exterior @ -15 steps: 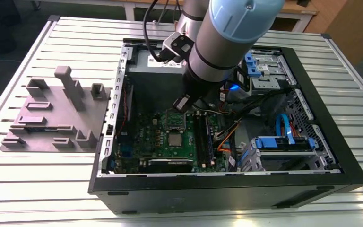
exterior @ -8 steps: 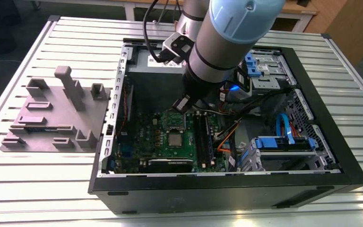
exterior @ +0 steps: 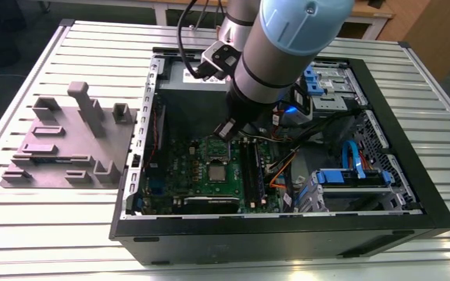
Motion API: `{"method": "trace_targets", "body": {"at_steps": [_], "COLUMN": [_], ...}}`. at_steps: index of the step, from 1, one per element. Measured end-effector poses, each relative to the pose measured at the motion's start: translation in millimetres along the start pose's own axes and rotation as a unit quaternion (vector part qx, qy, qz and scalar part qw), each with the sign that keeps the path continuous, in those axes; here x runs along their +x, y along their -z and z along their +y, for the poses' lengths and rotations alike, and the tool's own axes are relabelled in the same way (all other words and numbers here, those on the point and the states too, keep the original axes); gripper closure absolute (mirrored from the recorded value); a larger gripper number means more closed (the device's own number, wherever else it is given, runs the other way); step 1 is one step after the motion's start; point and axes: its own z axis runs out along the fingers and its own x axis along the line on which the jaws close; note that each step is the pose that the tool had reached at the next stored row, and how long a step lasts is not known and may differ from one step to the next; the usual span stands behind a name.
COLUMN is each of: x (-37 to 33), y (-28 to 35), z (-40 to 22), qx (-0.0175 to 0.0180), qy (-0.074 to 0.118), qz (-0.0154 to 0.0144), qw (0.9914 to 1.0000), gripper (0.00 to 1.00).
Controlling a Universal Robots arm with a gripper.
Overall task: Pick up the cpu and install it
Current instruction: 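Close the cpu cover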
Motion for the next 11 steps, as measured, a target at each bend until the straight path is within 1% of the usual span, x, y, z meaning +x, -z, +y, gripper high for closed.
{"method": "trace_targets", "body": {"at_steps": [11], "x": [2.3], "y": [0.8], "z": [-1.8], "qx": [0.0000], "qy": [0.000], "qz": [0.0001], "qw": [1.00000], "gripper": [0.90]}}
